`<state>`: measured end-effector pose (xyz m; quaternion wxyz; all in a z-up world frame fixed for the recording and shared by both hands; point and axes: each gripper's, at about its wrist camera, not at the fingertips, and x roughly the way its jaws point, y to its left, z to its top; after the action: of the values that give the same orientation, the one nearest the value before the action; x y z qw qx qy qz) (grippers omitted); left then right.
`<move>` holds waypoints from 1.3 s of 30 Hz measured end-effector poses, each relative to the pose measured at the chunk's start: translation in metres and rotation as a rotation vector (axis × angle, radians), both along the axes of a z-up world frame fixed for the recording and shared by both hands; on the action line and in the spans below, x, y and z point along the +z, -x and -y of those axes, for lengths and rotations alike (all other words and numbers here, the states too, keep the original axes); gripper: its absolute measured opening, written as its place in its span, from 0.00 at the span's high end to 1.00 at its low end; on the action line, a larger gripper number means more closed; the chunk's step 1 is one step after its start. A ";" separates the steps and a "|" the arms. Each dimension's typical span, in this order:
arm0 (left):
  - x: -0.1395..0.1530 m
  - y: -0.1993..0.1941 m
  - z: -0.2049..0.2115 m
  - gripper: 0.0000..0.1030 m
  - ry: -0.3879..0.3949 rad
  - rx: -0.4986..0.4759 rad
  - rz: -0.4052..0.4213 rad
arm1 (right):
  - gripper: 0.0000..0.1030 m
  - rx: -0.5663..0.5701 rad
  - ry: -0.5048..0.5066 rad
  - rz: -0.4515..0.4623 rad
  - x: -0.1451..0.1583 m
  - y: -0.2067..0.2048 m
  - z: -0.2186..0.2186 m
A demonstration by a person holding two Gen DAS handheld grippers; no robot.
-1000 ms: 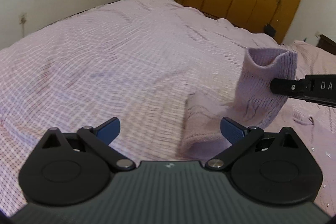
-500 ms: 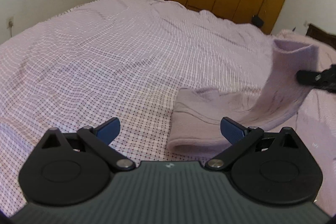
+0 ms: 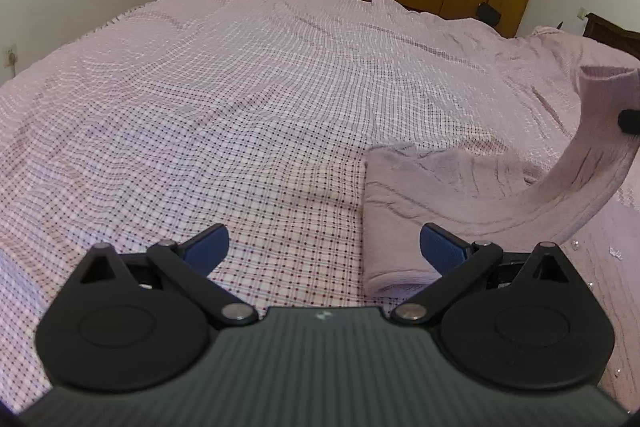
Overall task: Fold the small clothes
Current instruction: 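Lift the sleeve with the right gripper and fold it across the cardigan body, then open the right gripper to lay the sleeve on the body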
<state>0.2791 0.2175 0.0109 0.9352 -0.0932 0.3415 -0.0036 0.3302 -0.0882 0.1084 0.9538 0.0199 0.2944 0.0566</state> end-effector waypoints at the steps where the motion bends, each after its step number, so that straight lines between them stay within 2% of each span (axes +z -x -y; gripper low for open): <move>1: -0.002 -0.001 0.002 0.00 -0.005 -0.005 -0.005 | 0.94 0.001 0.009 0.003 -0.001 -0.005 0.005; 6: -0.007 -0.011 0.011 0.00 -0.043 -0.012 -0.020 | 0.94 -0.016 0.004 0.005 -0.004 -0.021 0.038; 13: -0.011 -0.028 0.034 0.00 -0.051 -0.037 -0.038 | 0.94 -0.065 -0.024 -0.004 -0.018 -0.030 0.089; 19: -0.018 -0.033 0.054 0.00 0.028 -0.097 -0.061 | 0.94 -0.113 -0.044 -0.012 -0.032 -0.026 0.135; 27: -0.030 -0.039 0.078 0.00 0.027 -0.094 -0.090 | 0.93 -0.130 -0.040 -0.012 -0.048 -0.008 0.187; 31: -0.030 -0.040 0.088 0.00 0.002 -0.082 -0.070 | 0.92 -0.122 -0.073 -0.033 -0.072 0.000 0.210; 34: -0.032 -0.041 0.099 0.00 -0.019 -0.101 -0.066 | 0.77 -0.136 -0.051 -0.089 -0.098 0.004 0.223; 37: -0.039 -0.043 0.111 0.00 -0.067 -0.113 -0.079 | 0.50 -0.169 -0.035 -0.130 -0.124 0.015 0.241; 39: -0.044 -0.045 0.118 0.00 -0.106 -0.115 -0.088 | 0.48 -0.187 -0.067 -0.141 -0.139 0.023 0.256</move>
<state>0.3245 0.0995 -0.0336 0.9212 -0.0238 0.3867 -0.0351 0.3074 -0.3447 -0.0302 0.9306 0.0830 0.3558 -0.0245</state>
